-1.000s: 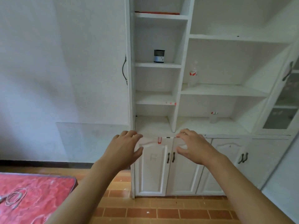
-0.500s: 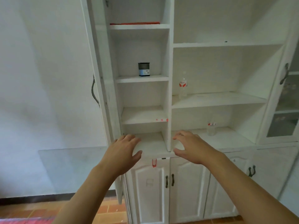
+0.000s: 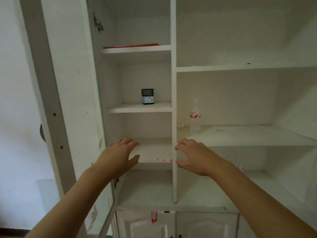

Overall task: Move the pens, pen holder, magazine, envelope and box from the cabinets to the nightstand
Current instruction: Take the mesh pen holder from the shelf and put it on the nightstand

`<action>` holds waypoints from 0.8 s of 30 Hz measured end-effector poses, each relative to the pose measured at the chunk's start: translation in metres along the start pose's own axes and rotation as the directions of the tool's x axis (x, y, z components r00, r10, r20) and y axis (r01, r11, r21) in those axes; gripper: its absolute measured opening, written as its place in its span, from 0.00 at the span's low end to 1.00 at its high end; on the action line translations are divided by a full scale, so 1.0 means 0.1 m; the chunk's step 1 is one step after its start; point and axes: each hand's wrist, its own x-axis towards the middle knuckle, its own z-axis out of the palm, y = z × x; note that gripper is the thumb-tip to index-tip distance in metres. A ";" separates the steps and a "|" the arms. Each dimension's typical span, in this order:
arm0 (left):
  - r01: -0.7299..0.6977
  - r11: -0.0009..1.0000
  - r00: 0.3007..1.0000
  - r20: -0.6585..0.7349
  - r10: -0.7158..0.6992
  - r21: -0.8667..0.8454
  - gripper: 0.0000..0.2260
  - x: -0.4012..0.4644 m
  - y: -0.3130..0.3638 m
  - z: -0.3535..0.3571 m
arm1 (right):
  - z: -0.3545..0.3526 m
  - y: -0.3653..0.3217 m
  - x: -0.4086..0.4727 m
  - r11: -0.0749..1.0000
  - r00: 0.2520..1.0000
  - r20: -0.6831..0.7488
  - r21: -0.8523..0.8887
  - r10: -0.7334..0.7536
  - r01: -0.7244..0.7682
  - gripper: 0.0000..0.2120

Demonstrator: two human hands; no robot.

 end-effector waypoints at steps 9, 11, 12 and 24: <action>0.030 0.998 0.999 -0.045 -0.027 0.057 0.24 0.89 -0.03 0.04 | -0.05 0.47 0.63 0.996 0.996 -0.036 -0.014 -0.087 0.086 0.27; 0.038 0.998 0.998 -0.056 -0.034 0.060 0.25 1.08 -0.05 0.09 | -0.05 0.54 0.78 0.994 0.993 -0.043 -0.005 -0.107 0.107 0.27; 0.045 0.998 0.997 -0.067 -0.041 0.053 0.25 1.18 -0.08 0.12 | -0.06 0.57 0.87 0.993 0.991 -0.049 -0.013 -0.121 0.120 0.27; 0.082 0.996 0.950 -0.302 -0.072 0.019 0.22 2.31 -0.69 0.47 | -0.38 0.49 2.31 0.953 0.956 -0.163 -0.223 -0.243 0.204 0.27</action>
